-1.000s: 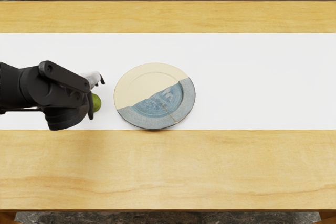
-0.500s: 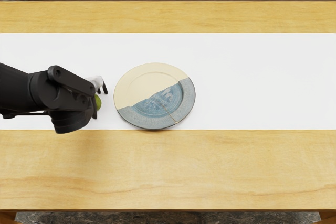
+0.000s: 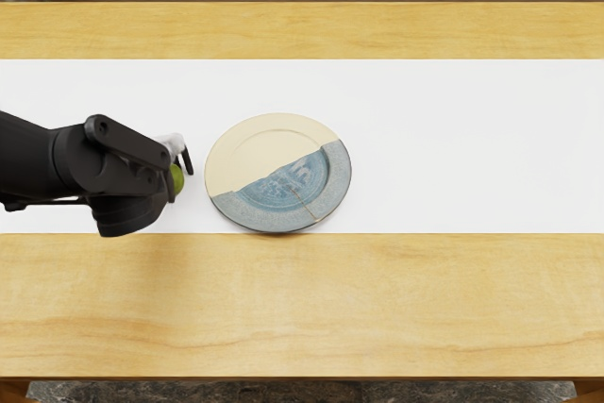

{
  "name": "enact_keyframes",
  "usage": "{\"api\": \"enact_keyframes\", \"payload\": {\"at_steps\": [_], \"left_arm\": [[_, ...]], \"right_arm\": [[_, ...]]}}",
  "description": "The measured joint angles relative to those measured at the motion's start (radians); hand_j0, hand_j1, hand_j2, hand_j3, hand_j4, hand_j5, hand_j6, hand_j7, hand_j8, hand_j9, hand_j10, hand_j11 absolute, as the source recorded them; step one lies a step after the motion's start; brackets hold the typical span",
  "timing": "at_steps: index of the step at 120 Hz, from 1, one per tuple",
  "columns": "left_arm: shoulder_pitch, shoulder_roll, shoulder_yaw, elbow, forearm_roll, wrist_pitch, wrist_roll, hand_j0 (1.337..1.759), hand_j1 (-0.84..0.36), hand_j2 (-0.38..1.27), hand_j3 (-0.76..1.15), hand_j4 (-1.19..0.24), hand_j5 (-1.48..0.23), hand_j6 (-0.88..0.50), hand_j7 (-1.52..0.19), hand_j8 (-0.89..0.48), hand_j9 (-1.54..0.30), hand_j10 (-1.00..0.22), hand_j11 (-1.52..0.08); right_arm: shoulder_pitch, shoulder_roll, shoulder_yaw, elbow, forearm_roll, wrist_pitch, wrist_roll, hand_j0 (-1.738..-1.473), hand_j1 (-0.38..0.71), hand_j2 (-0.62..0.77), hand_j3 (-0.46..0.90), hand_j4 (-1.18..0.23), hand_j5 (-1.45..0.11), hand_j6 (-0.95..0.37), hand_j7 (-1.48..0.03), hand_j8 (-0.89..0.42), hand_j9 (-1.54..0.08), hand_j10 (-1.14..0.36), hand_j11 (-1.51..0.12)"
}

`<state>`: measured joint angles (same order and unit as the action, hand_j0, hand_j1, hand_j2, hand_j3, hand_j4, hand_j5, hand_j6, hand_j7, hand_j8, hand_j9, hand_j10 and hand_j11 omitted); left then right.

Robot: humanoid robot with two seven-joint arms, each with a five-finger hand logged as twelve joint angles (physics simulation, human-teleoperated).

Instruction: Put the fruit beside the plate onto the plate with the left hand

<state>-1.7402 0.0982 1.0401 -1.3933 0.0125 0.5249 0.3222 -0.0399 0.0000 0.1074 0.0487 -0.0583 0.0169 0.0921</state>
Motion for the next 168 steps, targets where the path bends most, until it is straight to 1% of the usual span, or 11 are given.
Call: {"api": "enact_keyframes", "payload": {"at_steps": [7,21,31,64,85,123,140,150,158,164,168], "left_arm": [[-0.001,0.000,0.003,0.000,0.000,-0.004,0.000,1.656,-0.32,0.16,0.00,-0.60,-0.78,-0.49,-0.72,-0.44,-0.73,-0.59,-0.79],[-0.002,0.001,0.013,-0.001,-0.002,-0.010,0.000,1.654,-0.32,0.22,0.00,-0.67,-0.88,-0.46,-0.85,-0.41,-0.85,-0.63,-0.88],[-0.003,0.003,0.019,-0.002,-0.002,-0.013,0.000,1.653,-0.30,0.20,0.00,-0.70,-0.94,-0.43,-0.92,-0.38,-0.93,-0.62,-0.95],[-0.064,0.028,0.042,-0.013,-0.005,-0.031,-0.001,1.652,-0.34,0.35,0.00,-0.75,-1.06,-0.40,-1.04,-0.32,-1.03,-0.61,-1.05],[-0.113,0.044,0.053,-0.025,-0.008,-0.042,-0.001,1.650,-0.40,0.41,0.00,-0.75,-1.09,-0.34,-1.08,-0.28,-1.05,-0.56,-1.07],[-0.253,0.039,0.027,-0.078,-0.023,-0.063,-0.001,1.649,-0.43,0.47,0.00,-0.74,-1.13,-0.31,-1.09,-0.26,-1.07,-0.54,-1.09],[-0.277,0.020,-0.004,-0.104,-0.037,-0.065,-0.001,1.649,-0.43,0.49,0.00,-0.74,-1.13,-0.32,-1.10,-0.25,-1.08,-0.54,-1.09],[-0.285,0.007,-0.025,-0.115,-0.045,-0.066,-0.001,1.649,-0.46,0.54,0.00,-0.74,-1.15,-0.30,-1.11,-0.24,-1.08,-0.53,-1.09],[-0.290,-0.010,-0.045,-0.123,-0.048,-0.066,-0.001,1.649,-0.43,0.47,0.00,-0.74,-1.15,-0.30,-1.12,-0.24,-1.09,-0.53,-1.08],[-0.298,-0.032,-0.060,-0.126,-0.050,-0.068,0.000,1.650,-0.39,0.40,0.00,-0.74,-1.15,-0.32,-1.12,-0.27,-1.09,-0.56,-1.08],[-0.305,-0.044,-0.070,-0.128,-0.054,-0.071,0.000,1.651,-0.38,0.42,0.00,-0.74,-1.15,-0.33,-1.12,-0.28,-1.09,-0.58,-1.08]], "right_arm": [[0.000,0.000,0.000,0.000,0.000,0.000,0.000,-1.658,-0.30,-0.01,0.00,-0.04,-0.05,-0.04,-0.05,-0.04,-0.05,-0.04,-0.05],[0.000,0.000,0.000,0.000,0.000,0.000,0.000,-1.658,-0.30,-0.01,0.00,-0.04,-0.05,-0.04,-0.05,-0.04,-0.05,-0.04,-0.05],[0.000,0.000,0.000,0.000,0.000,0.000,0.000,-1.658,-0.30,-0.01,0.00,-0.04,-0.05,-0.04,-0.05,-0.04,-0.05,-0.04,-0.05],[0.000,0.000,0.000,0.000,0.000,0.000,0.000,-1.658,-0.30,-0.01,0.00,-0.04,-0.05,-0.04,-0.05,-0.04,-0.05,-0.04,-0.05],[0.000,0.000,0.000,0.000,0.000,0.000,0.000,-1.658,-0.30,-0.01,0.00,-0.04,-0.05,-0.04,-0.05,-0.04,-0.05,-0.04,-0.05],[0.000,0.000,0.000,0.000,0.000,0.000,0.000,-1.658,-0.30,-0.01,0.00,-0.04,-0.05,-0.04,-0.05,-0.04,-0.05,-0.04,-0.05],[0.000,0.000,0.000,0.000,0.000,0.000,0.000,-1.658,-0.30,-0.01,0.00,-0.04,-0.05,-0.04,-0.05,-0.04,-0.05,-0.04,-0.05],[0.000,0.000,0.000,0.000,0.000,0.000,0.000,-1.658,-0.30,-0.01,0.00,-0.04,-0.05,-0.04,-0.05,-0.04,-0.05,-0.04,-0.05],[0.000,0.000,0.000,0.000,0.000,0.000,0.000,-1.658,-0.30,-0.01,0.00,-0.04,-0.05,-0.04,-0.05,-0.04,-0.05,-0.04,-0.05],[0.000,0.000,0.000,0.000,0.000,0.000,0.000,-1.658,-0.30,-0.01,0.00,-0.04,-0.05,-0.04,-0.05,-0.04,-0.05,-0.04,-0.05],[0.000,0.000,0.000,0.000,0.000,0.000,0.000,-1.658,-0.30,-0.01,0.00,-0.04,-0.05,-0.04,-0.05,-0.04,-0.05,-0.04,-0.05]]}}
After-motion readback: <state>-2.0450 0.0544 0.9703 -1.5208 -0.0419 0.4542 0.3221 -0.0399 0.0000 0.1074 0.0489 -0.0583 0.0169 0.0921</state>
